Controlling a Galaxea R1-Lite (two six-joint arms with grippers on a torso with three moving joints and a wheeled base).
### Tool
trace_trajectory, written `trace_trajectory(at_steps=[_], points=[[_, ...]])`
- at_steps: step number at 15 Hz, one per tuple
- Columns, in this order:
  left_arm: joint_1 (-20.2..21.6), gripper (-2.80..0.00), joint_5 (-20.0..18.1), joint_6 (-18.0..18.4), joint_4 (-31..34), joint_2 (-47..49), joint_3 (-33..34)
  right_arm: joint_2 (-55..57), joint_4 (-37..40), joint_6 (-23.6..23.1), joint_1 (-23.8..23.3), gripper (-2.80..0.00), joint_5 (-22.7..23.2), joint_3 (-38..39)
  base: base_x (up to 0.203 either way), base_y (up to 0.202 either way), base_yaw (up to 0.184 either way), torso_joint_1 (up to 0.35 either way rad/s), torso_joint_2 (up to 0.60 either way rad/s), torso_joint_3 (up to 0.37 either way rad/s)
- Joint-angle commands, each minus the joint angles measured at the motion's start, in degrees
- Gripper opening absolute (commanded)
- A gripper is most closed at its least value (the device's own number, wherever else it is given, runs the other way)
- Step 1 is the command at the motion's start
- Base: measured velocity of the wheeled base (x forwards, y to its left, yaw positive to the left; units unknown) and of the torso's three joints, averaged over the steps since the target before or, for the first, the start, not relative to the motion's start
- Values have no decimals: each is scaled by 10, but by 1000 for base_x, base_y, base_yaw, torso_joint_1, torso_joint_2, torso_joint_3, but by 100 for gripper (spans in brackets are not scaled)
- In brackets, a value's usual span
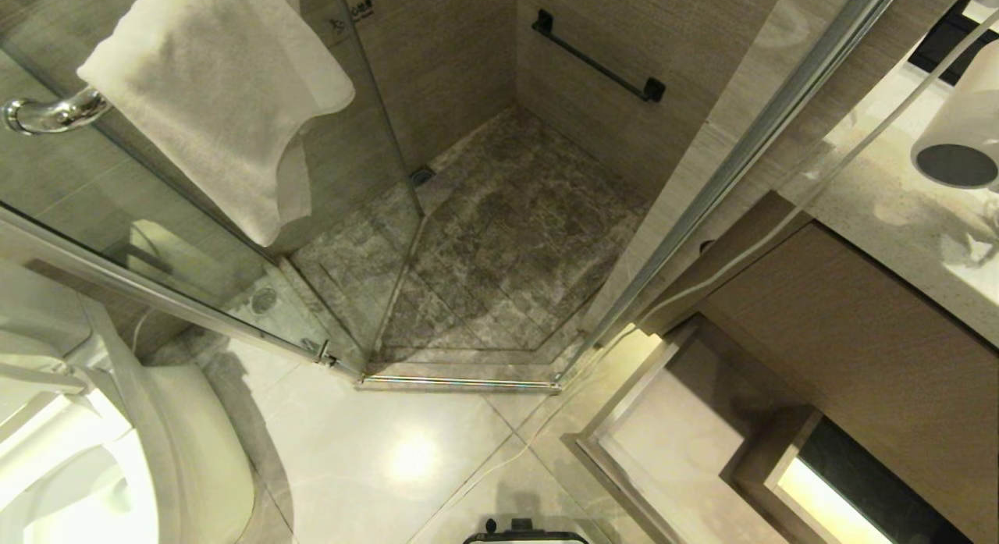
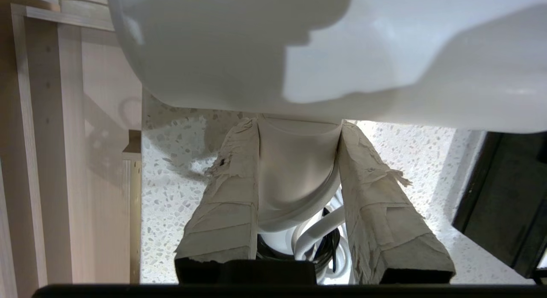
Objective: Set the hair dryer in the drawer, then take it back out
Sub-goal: Put it into the drawer
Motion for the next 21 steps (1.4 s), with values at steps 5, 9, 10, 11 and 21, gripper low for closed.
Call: trace_trajectory(at_steps=[5,9,10,11,21], points=[[0,-280,0,0,0,1,0,24,3,-12,-2,-280,0,-7,0,0,0,0,0,0],[0,-280,-1,0,0,1,0,29,3,-23,-2,-280,-1,-7,0,0,0,0,0,0],[0,-280,0,-1,0,1,0,29,2,-23,-2,-280,-8,-7,0,0,0,0,0,0],[0,-280,0,0,0,1,0,29,2,-24,-2,-280,-20,-7,0,0,0,0,0,0],[0,-280,-1,0,0,1,0,5,14,-24,-3,0,-15,-4,0,0,0,0,0,0]])
